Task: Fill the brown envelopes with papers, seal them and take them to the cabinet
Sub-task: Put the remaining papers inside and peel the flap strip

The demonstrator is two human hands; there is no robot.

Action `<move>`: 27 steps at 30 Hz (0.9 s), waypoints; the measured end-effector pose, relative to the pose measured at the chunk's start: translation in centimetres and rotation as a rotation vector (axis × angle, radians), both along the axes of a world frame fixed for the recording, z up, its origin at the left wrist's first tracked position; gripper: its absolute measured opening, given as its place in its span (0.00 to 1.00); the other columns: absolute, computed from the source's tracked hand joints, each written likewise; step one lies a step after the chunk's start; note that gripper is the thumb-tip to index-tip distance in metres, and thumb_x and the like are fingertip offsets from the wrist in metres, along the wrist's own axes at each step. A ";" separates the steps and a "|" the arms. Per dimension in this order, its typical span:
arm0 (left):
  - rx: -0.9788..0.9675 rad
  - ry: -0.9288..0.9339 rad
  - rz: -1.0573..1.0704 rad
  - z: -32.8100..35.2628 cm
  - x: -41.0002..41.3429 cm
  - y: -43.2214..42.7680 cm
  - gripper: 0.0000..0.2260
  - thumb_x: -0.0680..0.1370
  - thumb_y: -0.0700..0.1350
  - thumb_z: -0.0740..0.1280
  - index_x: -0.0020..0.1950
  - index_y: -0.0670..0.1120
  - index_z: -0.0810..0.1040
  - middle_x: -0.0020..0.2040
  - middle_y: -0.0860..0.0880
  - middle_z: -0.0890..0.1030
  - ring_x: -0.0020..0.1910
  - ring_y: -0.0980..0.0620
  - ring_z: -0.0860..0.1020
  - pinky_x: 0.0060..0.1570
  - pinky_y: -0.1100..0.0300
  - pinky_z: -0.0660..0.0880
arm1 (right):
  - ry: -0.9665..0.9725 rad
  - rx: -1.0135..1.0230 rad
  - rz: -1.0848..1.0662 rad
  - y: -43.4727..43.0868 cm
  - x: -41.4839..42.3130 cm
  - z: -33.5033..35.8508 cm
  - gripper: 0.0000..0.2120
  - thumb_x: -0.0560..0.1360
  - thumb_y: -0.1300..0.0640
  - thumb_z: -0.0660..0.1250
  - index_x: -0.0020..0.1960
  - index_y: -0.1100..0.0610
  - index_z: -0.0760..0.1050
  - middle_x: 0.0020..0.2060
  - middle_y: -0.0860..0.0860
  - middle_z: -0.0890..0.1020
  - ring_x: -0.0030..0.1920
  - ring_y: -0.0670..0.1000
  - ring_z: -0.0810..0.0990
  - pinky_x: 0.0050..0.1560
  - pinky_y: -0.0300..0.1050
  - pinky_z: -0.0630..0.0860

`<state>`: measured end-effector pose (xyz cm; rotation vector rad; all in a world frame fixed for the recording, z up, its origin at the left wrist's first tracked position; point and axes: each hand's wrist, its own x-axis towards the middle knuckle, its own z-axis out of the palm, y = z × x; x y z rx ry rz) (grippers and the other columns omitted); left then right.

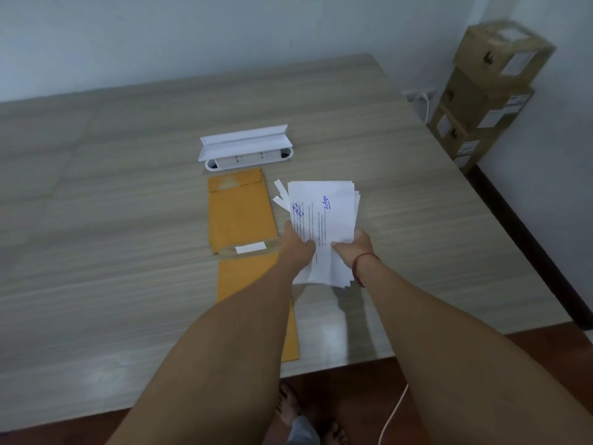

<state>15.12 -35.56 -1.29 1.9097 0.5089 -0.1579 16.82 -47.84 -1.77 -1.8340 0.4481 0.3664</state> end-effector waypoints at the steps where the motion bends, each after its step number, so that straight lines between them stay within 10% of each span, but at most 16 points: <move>1: 0.023 -0.029 0.017 0.8 0.2 0.1 0.19 0.76 0.35 0.63 0.67 0.41 0.64 0.58 0.45 0.74 0.57 0.47 0.73 0.55 0.56 0.71 | -0.034 0.016 -0.015 0.4 0.4 0.8 0.17 0.75 0.69 0.65 0.63 0.63 0.73 0.58 0.58 0.80 0.59 0.57 0.79 0.52 0.39 0.71; 27: 0.111 -0.165 0.032 0.9 0.5 -0.1 0.13 0.78 0.39 0.65 0.62 0.41 0.68 0.54 0.47 0.75 0.53 0.51 0.74 0.49 0.60 0.71 | -0.198 -0.082 -0.053 0.1 0.7 1.1 0.15 0.76 0.66 0.66 0.62 0.61 0.74 0.58 0.57 0.80 0.58 0.56 0.79 0.54 0.42 0.73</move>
